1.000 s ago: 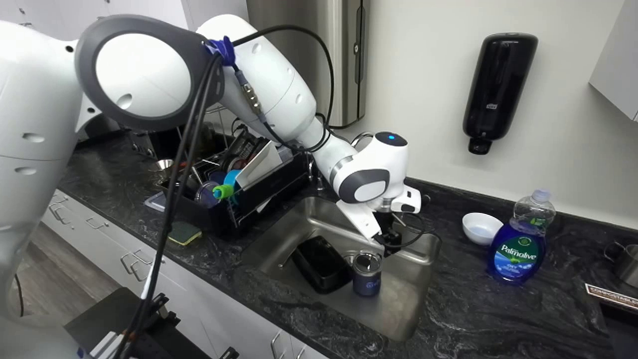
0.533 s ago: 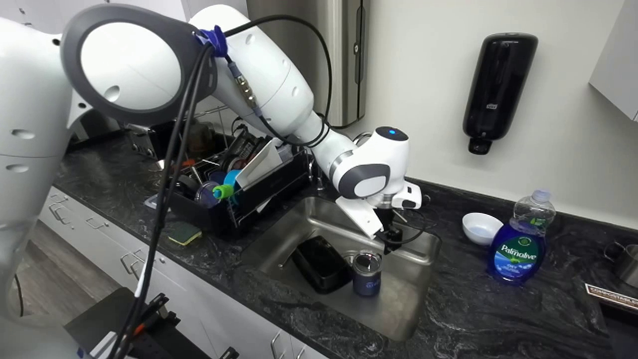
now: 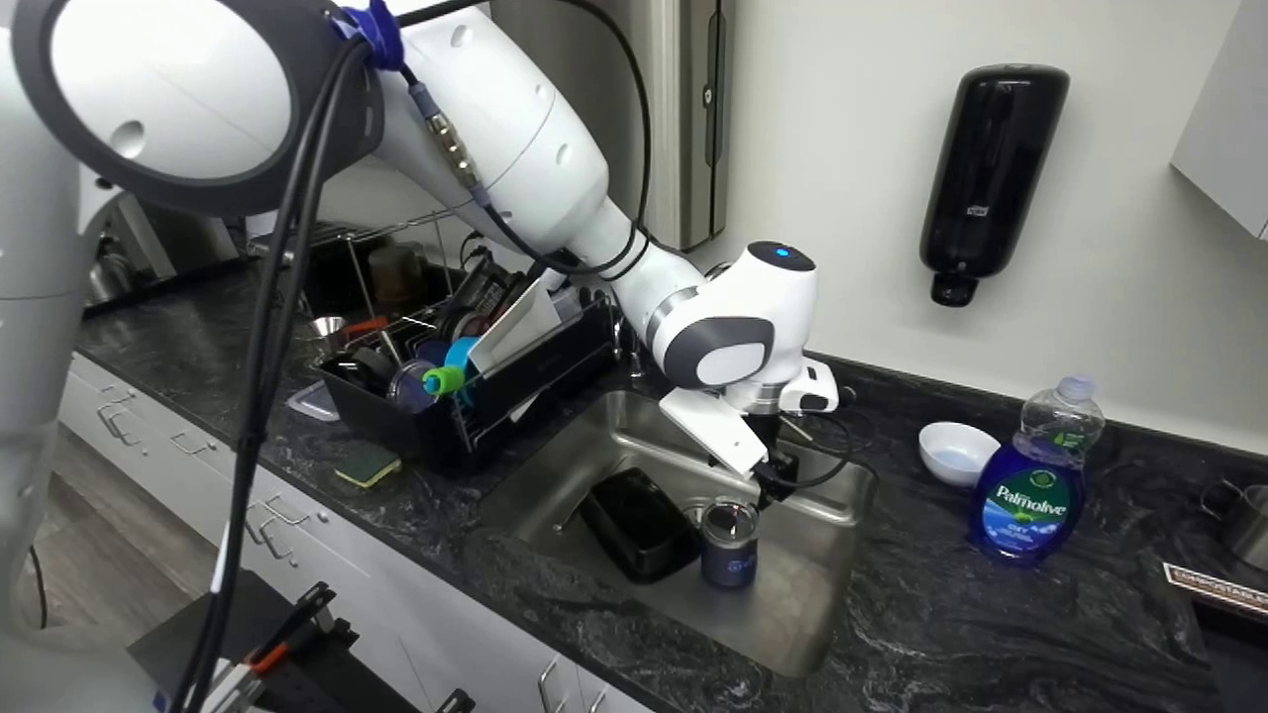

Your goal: Pick up the lid from the rack and close the thermocup inside the sink

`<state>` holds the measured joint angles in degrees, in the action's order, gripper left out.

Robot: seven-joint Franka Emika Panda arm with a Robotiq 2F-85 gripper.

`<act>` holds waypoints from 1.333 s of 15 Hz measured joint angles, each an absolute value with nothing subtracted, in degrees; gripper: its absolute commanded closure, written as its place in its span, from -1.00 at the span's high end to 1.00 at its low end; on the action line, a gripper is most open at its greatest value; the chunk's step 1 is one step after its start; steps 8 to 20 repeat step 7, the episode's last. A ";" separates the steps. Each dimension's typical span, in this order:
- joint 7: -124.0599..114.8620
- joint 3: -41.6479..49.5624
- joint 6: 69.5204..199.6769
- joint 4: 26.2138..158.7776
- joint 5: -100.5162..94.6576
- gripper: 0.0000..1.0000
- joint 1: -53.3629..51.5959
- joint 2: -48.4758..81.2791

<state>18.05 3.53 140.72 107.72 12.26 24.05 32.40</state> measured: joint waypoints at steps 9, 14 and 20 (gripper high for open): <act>23.95 3.67 140.72 113.77 13.30 1.00 26.49 28.00; 23.95 3.67 140.72 113.77 13.30 1.00 26.49 28.00; 23.95 3.67 140.72 113.77 13.30 1.00 26.49 28.00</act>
